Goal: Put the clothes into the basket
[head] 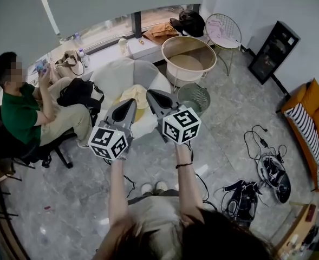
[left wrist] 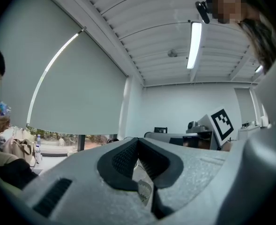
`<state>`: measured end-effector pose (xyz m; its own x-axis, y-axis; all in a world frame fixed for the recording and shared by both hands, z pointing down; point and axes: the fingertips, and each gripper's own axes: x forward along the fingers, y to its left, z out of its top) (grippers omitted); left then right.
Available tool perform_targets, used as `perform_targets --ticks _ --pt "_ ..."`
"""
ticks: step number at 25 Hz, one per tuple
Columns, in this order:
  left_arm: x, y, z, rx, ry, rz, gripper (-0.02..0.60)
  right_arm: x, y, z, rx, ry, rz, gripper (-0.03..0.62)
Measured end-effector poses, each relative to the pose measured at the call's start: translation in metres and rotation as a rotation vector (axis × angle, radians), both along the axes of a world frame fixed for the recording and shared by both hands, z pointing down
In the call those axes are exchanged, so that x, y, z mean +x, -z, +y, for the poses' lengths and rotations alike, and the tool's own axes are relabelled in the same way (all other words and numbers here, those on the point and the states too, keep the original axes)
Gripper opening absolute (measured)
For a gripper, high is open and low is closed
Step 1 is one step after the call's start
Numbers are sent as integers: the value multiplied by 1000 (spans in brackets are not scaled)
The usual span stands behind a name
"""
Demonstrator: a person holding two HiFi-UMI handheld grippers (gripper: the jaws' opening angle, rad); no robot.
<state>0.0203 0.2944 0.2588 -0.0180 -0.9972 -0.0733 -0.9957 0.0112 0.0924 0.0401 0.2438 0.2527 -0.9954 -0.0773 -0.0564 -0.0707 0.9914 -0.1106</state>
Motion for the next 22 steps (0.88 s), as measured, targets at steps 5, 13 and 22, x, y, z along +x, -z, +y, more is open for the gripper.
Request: perform_targets --ticks 5,13,22 --pt "3 3 -6 0 6 0 11 4 3 -5 4 8 -1 9" --pt "16 -7 -13 -7 70 41 11 19 -8 -19 -31 -6 16 9" --pt "12 -27 -18 -47 81 73 11 14 -29 -24 -57 15 58 9"
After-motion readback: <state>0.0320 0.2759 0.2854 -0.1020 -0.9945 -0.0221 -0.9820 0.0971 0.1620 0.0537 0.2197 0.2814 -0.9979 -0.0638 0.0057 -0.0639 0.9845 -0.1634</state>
